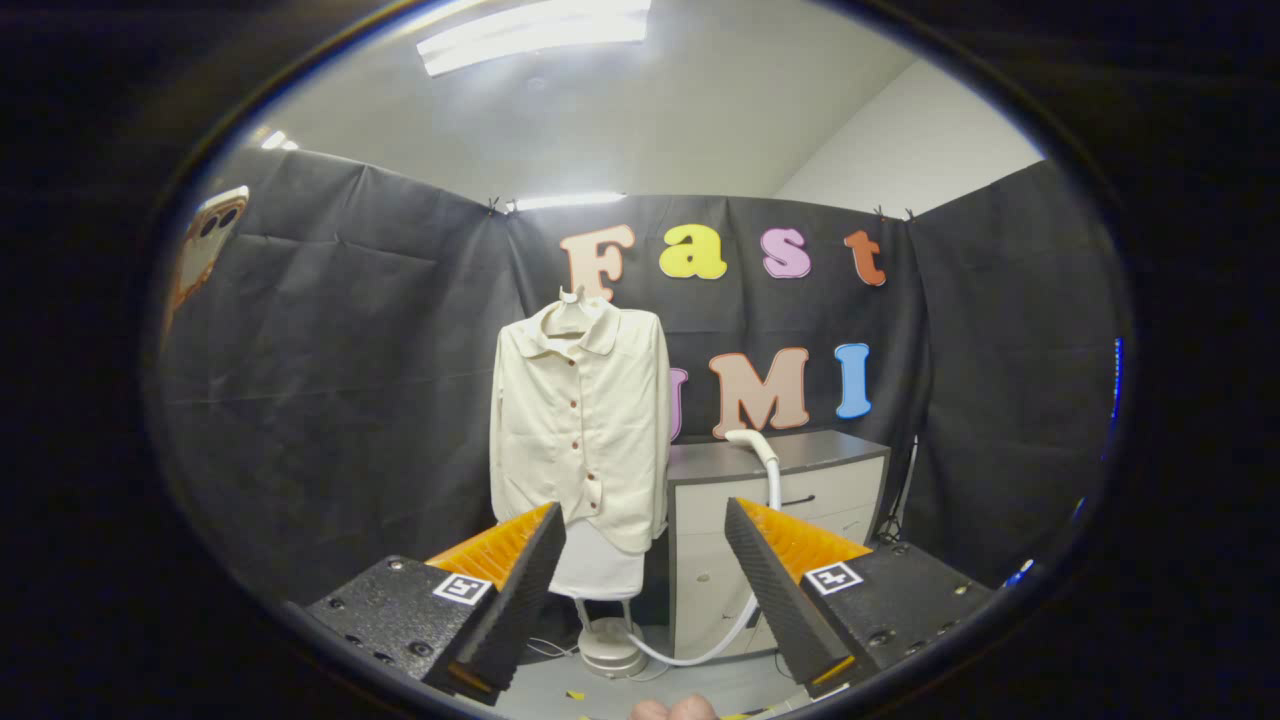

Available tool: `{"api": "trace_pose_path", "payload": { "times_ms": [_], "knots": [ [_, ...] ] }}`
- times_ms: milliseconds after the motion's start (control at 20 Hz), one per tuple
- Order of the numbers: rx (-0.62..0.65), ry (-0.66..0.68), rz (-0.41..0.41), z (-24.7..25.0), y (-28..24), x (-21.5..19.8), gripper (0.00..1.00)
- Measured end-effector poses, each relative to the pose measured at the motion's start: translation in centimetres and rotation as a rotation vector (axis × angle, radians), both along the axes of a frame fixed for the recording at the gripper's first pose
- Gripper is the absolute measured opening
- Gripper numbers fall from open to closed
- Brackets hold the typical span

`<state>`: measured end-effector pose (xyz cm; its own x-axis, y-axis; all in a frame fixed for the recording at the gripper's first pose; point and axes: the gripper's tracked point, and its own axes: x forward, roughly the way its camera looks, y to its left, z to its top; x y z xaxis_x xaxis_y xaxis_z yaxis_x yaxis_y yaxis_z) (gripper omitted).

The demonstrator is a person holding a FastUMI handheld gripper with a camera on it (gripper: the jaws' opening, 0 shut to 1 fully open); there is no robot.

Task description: Iron the clothes twice with a garment steamer, once on the left side and once on the right side.

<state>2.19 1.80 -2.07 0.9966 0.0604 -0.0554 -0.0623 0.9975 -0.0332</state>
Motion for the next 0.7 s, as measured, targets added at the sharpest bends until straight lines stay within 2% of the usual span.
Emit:
{"api": "trace_pose_path", "payload": {
  "times_ms": [700],
  "knots": [
    [-0.009,0.010,-0.062,-1.3,1.6,4.4,0.98]
  ]
}}
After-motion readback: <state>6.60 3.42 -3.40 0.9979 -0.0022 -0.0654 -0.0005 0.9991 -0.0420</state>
